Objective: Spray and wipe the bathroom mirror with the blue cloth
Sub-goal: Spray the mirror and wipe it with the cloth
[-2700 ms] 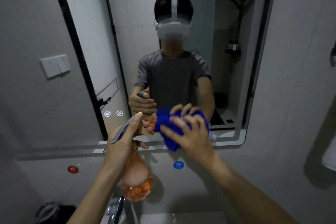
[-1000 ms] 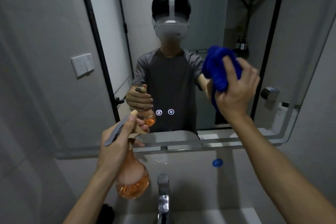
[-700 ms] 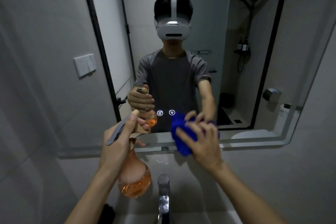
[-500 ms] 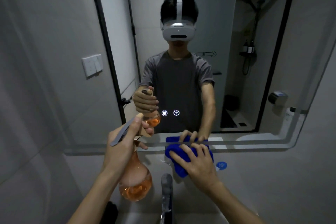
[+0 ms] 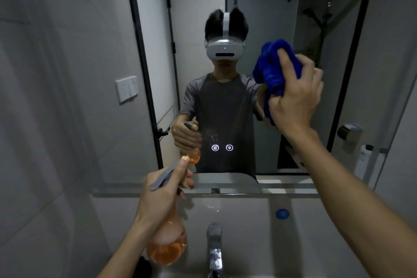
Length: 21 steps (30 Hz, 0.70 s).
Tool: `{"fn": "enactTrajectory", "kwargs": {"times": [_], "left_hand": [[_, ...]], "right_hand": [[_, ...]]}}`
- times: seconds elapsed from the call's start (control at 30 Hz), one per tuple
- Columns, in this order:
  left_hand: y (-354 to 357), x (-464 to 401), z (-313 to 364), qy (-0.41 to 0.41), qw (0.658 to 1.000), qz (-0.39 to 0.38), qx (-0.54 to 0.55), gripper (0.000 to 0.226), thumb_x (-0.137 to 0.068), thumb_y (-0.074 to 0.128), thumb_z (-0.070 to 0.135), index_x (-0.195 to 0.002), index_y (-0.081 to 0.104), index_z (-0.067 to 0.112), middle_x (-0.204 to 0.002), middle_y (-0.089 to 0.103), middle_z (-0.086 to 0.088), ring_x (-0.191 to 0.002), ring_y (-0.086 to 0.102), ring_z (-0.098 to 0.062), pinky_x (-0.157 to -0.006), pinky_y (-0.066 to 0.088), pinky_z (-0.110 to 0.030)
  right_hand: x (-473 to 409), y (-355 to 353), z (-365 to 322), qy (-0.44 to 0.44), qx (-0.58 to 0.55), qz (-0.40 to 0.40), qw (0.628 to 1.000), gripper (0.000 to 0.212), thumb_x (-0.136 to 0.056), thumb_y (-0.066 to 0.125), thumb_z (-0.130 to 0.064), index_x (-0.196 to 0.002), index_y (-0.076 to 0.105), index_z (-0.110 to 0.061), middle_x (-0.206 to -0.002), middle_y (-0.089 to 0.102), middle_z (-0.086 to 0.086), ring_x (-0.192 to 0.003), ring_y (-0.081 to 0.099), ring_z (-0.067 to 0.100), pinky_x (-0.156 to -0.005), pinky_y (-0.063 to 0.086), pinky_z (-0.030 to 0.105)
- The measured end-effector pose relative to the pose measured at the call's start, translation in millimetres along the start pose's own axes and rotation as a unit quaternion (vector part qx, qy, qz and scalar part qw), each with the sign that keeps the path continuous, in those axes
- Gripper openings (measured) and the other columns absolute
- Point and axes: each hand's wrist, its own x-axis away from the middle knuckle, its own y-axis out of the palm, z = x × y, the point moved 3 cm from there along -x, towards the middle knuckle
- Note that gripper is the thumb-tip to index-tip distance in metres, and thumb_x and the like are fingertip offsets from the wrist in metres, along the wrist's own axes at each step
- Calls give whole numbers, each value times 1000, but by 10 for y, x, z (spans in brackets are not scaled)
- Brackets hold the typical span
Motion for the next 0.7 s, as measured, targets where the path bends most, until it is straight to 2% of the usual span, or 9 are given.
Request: {"fn": "enactTrajectory", "kwargs": {"times": [0.07, 0.13, 0.23, 0.3, 0.33, 0.43, 0.5, 0.6, 0.7], "left_hand": [[-17, 9, -21, 8, 1000, -2, -8, 33, -96, 55, 32, -84, 75, 9, -79, 74, -11, -77, 71, -25, -60, 56, -31], [-67, 19, -19, 22, 999, 22, -10, 33, -98, 53, 32, -83, 74, 11, -81, 75, -8, -76, 71, -19, -60, 54, -22], [-172, 26, -10, 33, 998, 59, 3, 34, -98, 51, 30, -84, 74, 9, -83, 74, -9, -72, 69, -19, -57, 53, -19], [-237, 33, 9, 41, 997, 66, 10, 34, -98, 51, 28, -85, 74, 7, -85, 75, -10, -72, 69, -18, -56, 54, -20], [-269, 35, 14, 44, 997, 67, 10, 34, -97, 51, 29, -86, 74, 8, -86, 75, -10, -73, 70, -18, -57, 55, -22], [-396, 48, 15, 45, 996, 76, 2, 33, -96, 51, 32, -89, 74, 9, -86, 75, -9, -76, 72, -20, -60, 57, -23], [-488, 51, 8, 45, 996, 83, -5, 34, -97, 50, 33, -87, 74, 11, -85, 75, -9, -72, 71, -22, -60, 57, -25], [-554, 28, 3, 48, 996, 79, -11, 35, -96, 50, 36, -85, 74, 13, -86, 74, -8, -76, 70, -25, -59, 57, -28], [-511, -19, 12, 64, 995, 73, -8, 35, -95, 49, 34, -85, 74, 11, -87, 74, -10, -79, 70, -25, -57, 56, -23]], "right_hand": [[-26, 53, -175, -11, 7, 3, 1000, 66, -81, 57, -24, -145, 44, -29, -136, 50, 12, -108, 48, 36, -83, 39, 42], [96, 153, -383, -28, 20, -17, 999, 79, -72, 68, -16, -146, 43, -30, -138, 49, 11, -110, 45, 34, -84, 39, 42], [636, 388, -761, -95, 10, -58, 994, 76, -74, 64, -10, -145, 44, -27, -140, 49, 16, -114, 47, 41, -88, 42, 50], [1220, 598, -984, -181, 18, -105, 978, 61, -86, 58, -19, -145, 45, -28, -141, 48, 17, -118, 46, 42, -92, 43, 54], [1547, 691, -1050, -224, 29, -137, 964, 61, -85, 62, -26, -144, 46, -29, -142, 45, 16, -119, 45, 40, -92, 45, 54], [2462, 858, -1040, -299, 43, -271, 914, 87, -59, 86, -46, -136, 48, -32, -135, 41, 8, -116, 43, 32, -86, 54, 49], [2807, 862, -967, -322, 56, -330, 886, 91, -53, 86, -51, -135, 51, -35, -133, 41, 4, -115, 42, 29, -86, 55, 46], [2646, 837, -872, -338, 60, -281, 896, 80, -66, 81, -43, -139, 50, -33, -135, 42, 6, -117, 43, 30, -90, 50, 48], [1893, 682, -855, -295, 58, -140, 943, 59, -86, 63, -24, -142, 48, -29, -137, 47, 13, -117, 45, 36, -90, 41, 49]]}}
